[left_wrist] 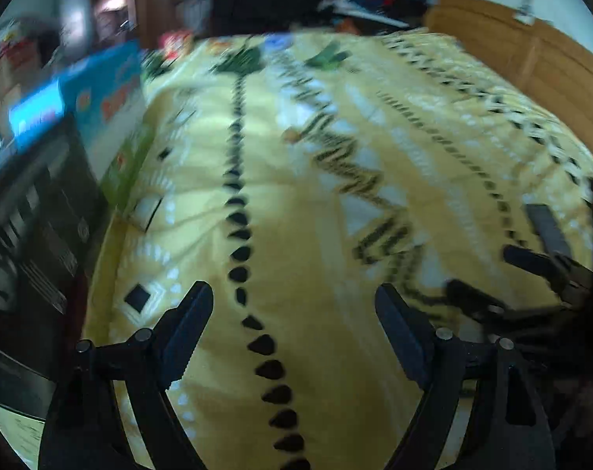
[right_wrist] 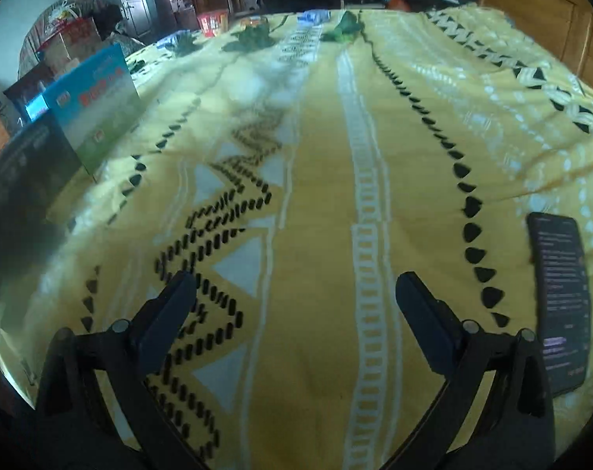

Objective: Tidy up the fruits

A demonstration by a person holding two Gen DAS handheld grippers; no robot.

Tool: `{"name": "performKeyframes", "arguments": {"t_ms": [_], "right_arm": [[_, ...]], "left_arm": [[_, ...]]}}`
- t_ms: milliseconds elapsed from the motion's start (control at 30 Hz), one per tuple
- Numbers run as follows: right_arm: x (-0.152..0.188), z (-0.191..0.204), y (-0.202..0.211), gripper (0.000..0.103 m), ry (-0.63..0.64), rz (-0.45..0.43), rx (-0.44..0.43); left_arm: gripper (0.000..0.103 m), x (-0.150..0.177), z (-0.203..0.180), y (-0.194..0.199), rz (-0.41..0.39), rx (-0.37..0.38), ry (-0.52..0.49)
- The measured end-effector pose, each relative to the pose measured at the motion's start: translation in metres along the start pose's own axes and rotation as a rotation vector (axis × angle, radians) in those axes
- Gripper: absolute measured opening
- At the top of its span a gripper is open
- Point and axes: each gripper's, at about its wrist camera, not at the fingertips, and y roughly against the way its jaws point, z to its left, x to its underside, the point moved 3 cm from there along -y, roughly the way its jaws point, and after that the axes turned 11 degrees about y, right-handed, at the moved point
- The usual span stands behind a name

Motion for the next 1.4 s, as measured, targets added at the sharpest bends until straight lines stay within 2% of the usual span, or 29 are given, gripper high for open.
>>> {"name": "performKeyframes", "arguments": {"t_ms": [67,133,167,200,333,500,1400], "right_arm": [[0.002,-0.001,-0.008,0.102,0.003,-0.014,0.017],[0.009,-0.005,-0.02,0.103,-0.046,-0.004,-0.018],[0.016,-0.011,-0.029,0.103,-0.073,0.024,-0.039],[0.018,-0.011,-0.034,0.103,-0.075,0.024,-0.032],[0.019,-0.01,-0.038,0.103,-0.05,0.033,0.001],[0.021,-0.012,-0.04,0.103,-0.043,0.032,0.008],[0.019,-0.013,-0.043,0.103,-0.044,0.031,0.006]], "left_arm": [[0.086,0.0,0.007,-0.022,0.03,-0.05,0.051],[0.087,0.002,0.008,-0.036,0.055,-0.067,0.074],[0.098,0.002,0.009,-0.046,0.07,-0.069,0.087],[0.103,0.006,0.009,-0.056,0.084,-0.061,0.094],[0.103,0.012,-0.001,-0.069,0.045,-0.141,0.022],[0.103,0.015,0.004,-0.064,0.039,-0.116,0.045],[0.103,0.014,0.005,-0.061,0.04,-0.12,0.042]]}}
